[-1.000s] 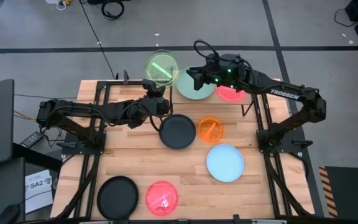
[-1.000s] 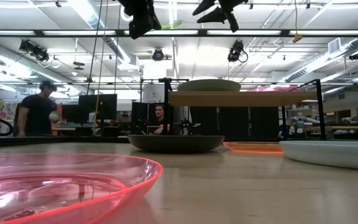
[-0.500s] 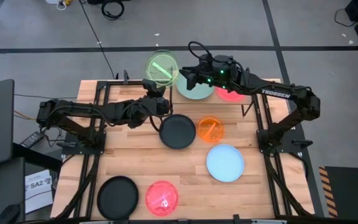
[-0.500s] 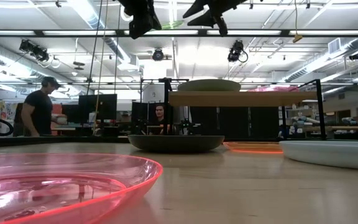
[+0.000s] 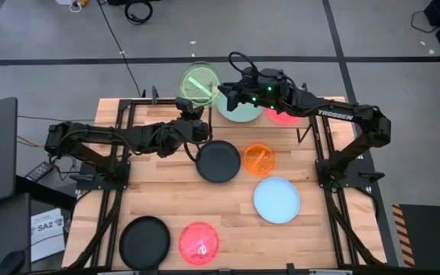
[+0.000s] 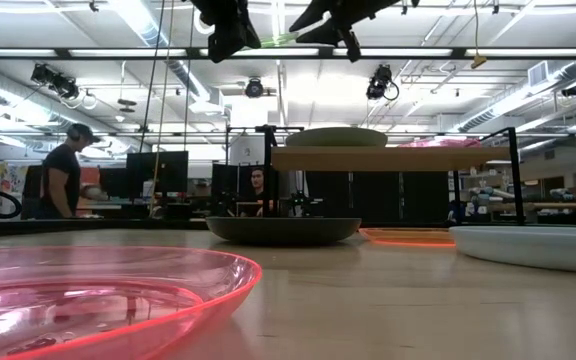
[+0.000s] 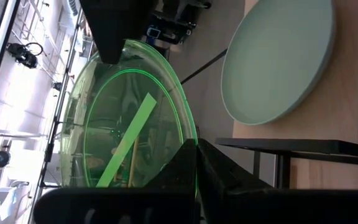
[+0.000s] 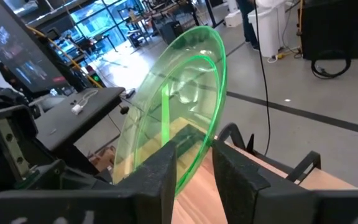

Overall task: Place and stack plates onto a shelf
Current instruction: Stack the green plate on top of the pink plate on the shelf

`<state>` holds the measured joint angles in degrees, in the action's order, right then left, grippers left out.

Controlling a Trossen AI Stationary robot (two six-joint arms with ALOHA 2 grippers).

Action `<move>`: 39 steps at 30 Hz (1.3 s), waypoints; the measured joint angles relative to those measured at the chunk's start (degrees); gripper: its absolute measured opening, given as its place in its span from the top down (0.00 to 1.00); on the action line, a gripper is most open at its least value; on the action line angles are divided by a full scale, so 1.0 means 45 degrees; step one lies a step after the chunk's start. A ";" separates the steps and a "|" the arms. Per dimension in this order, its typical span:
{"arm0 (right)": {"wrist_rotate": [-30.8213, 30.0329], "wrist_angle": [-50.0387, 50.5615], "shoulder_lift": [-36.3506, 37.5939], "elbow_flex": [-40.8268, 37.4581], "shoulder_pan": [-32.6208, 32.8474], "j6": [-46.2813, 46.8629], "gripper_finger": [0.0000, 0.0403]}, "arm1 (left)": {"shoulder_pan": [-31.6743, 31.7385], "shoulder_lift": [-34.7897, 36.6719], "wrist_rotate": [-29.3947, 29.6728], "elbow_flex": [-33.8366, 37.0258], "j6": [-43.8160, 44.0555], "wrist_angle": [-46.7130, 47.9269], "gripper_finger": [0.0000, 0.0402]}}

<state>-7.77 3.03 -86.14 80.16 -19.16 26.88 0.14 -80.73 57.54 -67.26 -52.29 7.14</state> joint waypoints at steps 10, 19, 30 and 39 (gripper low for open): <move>-0.0005 0.0005 -0.0003 0.0000 0.0000 -0.0012 0.86 | 0.0010 0.0000 -0.0053 0.0005 -0.0854 0.0010 0.98; -0.0010 0.0005 -0.0003 -0.0005 -0.0005 -0.0336 0.96 | 0.0005 0.0000 -0.0087 0.0000 -0.0855 0.0010 0.98; 0.0000 0.0005 -0.0003 -0.0004 -0.0016 -0.0351 0.98 | 0.0005 0.0000 -0.0151 0.0000 -0.0443 -0.0024 0.81; 0.0039 0.0154 -0.0003 0.0000 -0.0551 -0.0356 0.98 | -0.0008 0.0000 -0.0083 0.0002 0.0818 -0.0019 0.67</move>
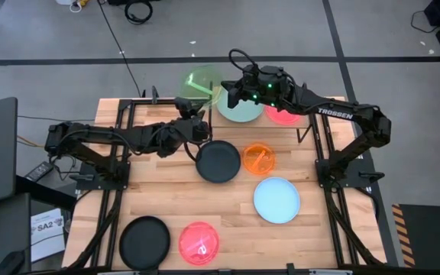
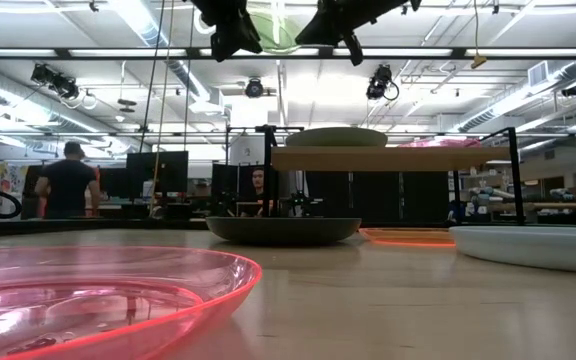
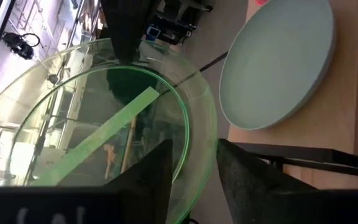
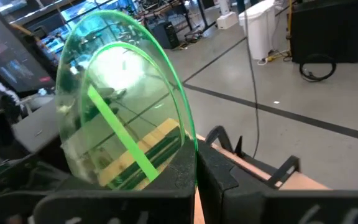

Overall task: Place and stack plates onto a shelf
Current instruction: Stack the green plate on top of the pink plate on the shelf

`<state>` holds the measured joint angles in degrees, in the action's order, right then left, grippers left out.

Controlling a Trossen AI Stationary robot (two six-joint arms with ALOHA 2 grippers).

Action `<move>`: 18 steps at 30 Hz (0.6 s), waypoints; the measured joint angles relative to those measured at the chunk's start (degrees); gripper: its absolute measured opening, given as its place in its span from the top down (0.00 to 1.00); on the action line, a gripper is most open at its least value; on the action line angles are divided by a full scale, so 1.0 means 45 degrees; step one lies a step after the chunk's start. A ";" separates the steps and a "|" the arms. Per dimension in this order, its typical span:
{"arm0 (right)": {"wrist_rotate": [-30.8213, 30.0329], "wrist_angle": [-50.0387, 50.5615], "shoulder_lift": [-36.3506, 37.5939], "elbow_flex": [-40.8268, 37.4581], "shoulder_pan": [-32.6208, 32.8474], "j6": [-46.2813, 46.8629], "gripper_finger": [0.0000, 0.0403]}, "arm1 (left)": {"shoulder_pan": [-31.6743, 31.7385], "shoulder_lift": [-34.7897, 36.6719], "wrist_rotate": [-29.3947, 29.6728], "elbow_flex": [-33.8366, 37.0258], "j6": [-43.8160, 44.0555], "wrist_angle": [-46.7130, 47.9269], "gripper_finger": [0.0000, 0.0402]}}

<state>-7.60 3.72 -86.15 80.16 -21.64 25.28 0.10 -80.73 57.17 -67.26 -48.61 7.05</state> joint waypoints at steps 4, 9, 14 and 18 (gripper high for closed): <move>0.0000 0.0029 0.0005 -0.0003 -0.0439 -0.0005 0.98 | -0.0001 0.0000 -0.0005 -0.0002 0.0002 0.0000 0.66; 0.0049 0.0035 0.0005 0.0000 -0.1105 -0.0005 0.98 | -0.0002 0.0000 -0.0005 -0.0002 0.0008 0.0000 0.66; 0.0053 0.0252 0.0168 -0.0002 -0.1819 -0.0005 0.98 | -0.0001 0.0000 -0.0005 -0.0001 0.0012 0.0015 0.66; 0.0057 0.1285 0.0537 0.0000 -0.2361 0.0004 0.98 | -0.0006 0.0000 -0.0010 0.0003 0.0014 0.0019 0.66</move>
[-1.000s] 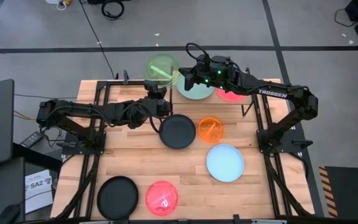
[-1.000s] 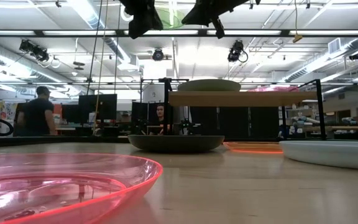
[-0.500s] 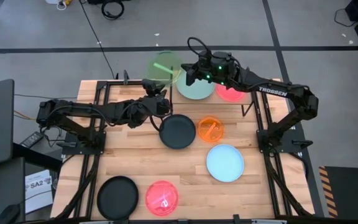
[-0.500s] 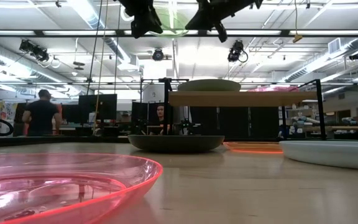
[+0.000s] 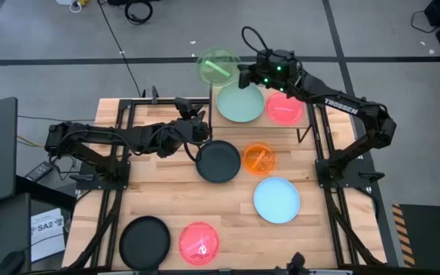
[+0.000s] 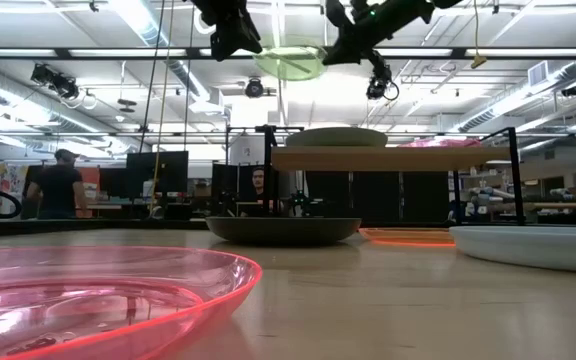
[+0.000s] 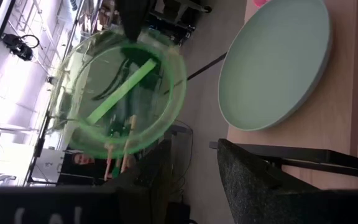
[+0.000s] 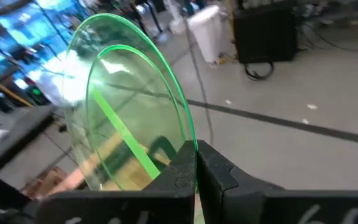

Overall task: Place and stack plates onto a shelf
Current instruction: Stack the green plate on top of the pink plate on the shelf

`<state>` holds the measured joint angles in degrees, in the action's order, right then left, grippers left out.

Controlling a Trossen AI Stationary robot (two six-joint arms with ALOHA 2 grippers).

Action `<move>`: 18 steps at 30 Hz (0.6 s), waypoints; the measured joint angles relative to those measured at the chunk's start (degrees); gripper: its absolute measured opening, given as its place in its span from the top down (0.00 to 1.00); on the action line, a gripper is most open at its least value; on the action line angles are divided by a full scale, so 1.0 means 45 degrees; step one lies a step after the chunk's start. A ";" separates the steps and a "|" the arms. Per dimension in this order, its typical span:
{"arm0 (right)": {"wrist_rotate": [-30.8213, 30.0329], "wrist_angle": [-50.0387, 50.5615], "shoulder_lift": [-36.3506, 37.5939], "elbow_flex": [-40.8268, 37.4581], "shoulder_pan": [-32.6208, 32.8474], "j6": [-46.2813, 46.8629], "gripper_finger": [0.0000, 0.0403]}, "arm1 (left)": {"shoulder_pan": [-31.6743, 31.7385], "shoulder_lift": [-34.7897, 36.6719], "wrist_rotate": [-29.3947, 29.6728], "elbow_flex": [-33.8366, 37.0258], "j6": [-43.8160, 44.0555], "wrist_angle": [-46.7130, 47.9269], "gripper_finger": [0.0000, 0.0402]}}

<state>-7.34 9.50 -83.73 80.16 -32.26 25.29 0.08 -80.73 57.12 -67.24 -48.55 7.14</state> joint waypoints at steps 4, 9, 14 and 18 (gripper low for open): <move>0.0001 0.1557 0.0625 -0.0003 -0.0423 0.0005 0.98 | 0.0005 0.0000 0.0000 -0.0003 0.0037 0.0005 0.66; 0.0030 0.3568 0.1703 -0.0001 -0.0865 0.0130 0.98 | 0.0019 0.0000 -0.0345 -0.0005 0.0643 0.0033 0.66; 0.0030 0.5410 0.3010 -0.0001 -0.1327 0.0463 0.98 | 0.0027 0.0000 -0.0780 -0.0003 0.0664 0.0053 0.66; 0.0030 0.7044 0.3964 -0.0001 -0.1788 0.0694 0.98 | 0.0027 0.0000 -0.0807 -0.0003 0.0664 0.0053 0.66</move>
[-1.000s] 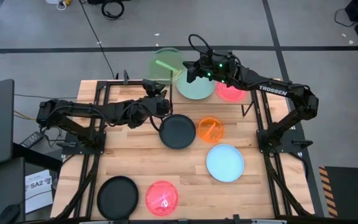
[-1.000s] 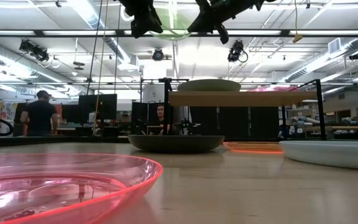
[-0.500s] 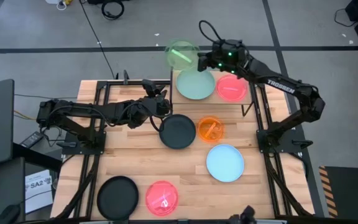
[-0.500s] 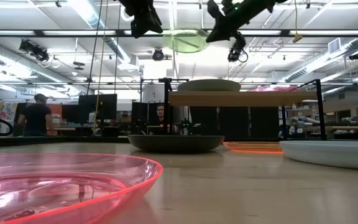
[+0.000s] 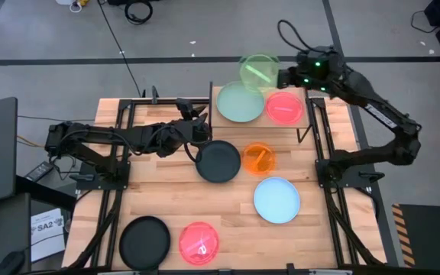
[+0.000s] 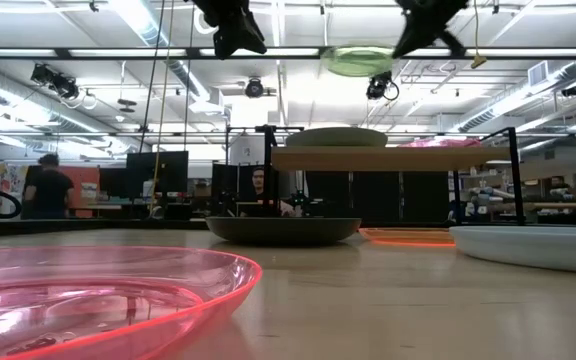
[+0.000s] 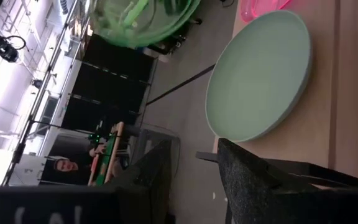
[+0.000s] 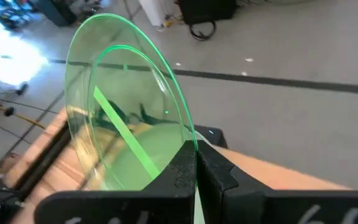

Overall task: Place and stack plates onto a shelf
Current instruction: Stack the green plate on top of the pink plate on the shelf

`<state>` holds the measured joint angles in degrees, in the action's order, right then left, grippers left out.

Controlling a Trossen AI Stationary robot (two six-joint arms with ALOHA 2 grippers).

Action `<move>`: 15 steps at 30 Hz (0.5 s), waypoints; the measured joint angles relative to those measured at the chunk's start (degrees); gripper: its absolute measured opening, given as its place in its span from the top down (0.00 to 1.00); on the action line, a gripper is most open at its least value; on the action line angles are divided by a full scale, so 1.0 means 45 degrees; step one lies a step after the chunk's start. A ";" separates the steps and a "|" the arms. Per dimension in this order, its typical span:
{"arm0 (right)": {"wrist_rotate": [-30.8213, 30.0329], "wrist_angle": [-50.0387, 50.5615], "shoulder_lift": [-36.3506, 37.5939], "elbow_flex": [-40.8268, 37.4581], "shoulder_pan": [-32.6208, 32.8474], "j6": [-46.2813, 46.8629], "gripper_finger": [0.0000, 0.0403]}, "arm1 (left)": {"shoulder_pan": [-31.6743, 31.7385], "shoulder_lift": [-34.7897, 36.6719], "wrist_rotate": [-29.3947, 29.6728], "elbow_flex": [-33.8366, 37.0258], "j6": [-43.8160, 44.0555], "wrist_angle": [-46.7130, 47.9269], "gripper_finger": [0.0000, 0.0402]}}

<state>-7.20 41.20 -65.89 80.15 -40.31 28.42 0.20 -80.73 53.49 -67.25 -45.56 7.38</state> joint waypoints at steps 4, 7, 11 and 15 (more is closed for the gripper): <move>-0.0005 0.1697 0.0691 0.0001 -0.0510 0.0097 0.98 | -0.0002 0.0000 -0.0043 -0.0001 0.0000 0.0000 0.66; -0.0002 0.2938 0.0988 0.0000 -0.0858 0.0123 0.98 | -0.0002 0.0000 -0.0048 0.0000 0.0000 0.0000 0.66; -0.0005 0.4523 0.1143 0.0001 -0.1307 0.0118 0.98 | -0.0002 0.0000 -0.0046 -0.0002 0.0000 0.0000 0.66; -0.0010 0.5629 0.1099 0.0001 -0.1687 0.0113 0.98 | -0.0002 0.0000 -0.0048 0.0000 0.0000 0.0000 0.66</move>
<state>-7.25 66.53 -60.95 80.16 -47.90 28.93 0.19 -80.73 53.28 -67.25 -45.56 7.38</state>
